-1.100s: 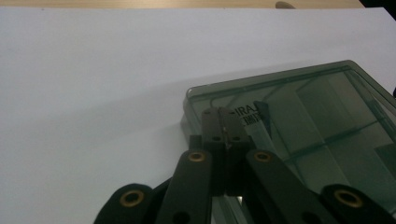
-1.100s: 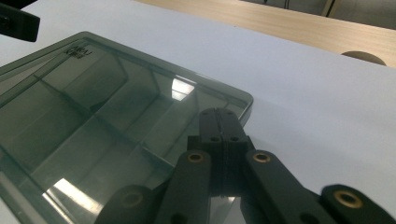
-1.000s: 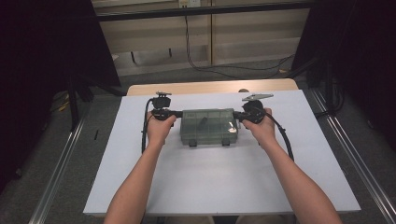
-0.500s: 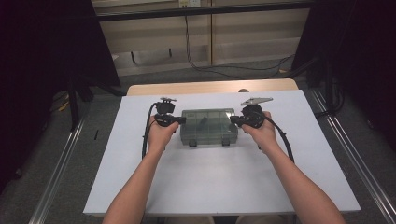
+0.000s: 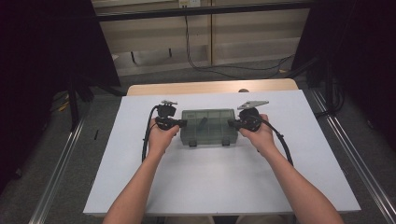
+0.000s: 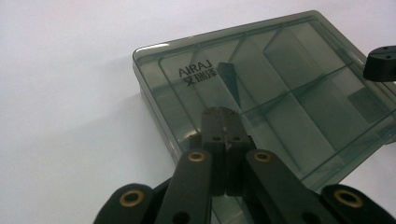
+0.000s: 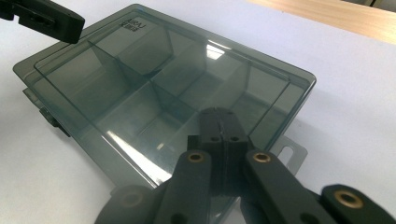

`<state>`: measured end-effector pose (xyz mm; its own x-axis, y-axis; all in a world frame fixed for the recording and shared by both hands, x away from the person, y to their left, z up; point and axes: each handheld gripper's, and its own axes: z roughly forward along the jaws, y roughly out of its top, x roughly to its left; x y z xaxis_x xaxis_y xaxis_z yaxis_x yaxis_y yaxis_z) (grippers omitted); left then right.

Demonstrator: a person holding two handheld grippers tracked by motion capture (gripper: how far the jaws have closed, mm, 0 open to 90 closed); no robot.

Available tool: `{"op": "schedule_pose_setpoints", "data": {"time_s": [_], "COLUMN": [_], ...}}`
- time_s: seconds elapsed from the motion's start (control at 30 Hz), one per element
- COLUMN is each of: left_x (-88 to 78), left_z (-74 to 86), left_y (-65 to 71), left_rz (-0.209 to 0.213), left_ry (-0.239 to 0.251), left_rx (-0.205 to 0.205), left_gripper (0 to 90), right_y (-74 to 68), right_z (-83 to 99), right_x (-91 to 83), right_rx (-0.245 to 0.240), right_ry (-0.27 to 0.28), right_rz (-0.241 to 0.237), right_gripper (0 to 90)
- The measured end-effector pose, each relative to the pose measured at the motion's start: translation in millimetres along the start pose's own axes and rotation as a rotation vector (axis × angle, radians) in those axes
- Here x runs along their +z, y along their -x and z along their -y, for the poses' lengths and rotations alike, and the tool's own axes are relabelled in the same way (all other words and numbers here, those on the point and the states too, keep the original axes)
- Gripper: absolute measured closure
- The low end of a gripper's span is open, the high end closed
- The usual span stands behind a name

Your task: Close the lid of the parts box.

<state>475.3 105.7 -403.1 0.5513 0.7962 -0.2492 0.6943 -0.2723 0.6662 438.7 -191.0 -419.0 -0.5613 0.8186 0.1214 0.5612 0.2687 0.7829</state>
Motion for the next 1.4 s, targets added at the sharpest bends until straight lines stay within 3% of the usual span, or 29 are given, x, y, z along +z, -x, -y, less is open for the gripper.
{"op": "schedule_pose_setpoints", "data": {"time_s": [0.5, 1.4], "left_x": [2.3, 3.2], "left_z": [1.1, 1.4], "left_y": [4.5, 6.3], "left_rz": [-0.017, -0.031], "left_ry": [0.003, 0.007], "left_rx": [0.033, 0.056], "left_gripper": [90.0, 90.0], "right_y": [-1.5, -1.9], "right_z": [0.9, 2.3], "right_x": [0.3, -0.1], "right_rx": [-0.012, -0.041], "right_ry": [0.006, 0.012], "right_rz": [0.009, 0.003], "right_gripper": [90.0, 90.0]}}
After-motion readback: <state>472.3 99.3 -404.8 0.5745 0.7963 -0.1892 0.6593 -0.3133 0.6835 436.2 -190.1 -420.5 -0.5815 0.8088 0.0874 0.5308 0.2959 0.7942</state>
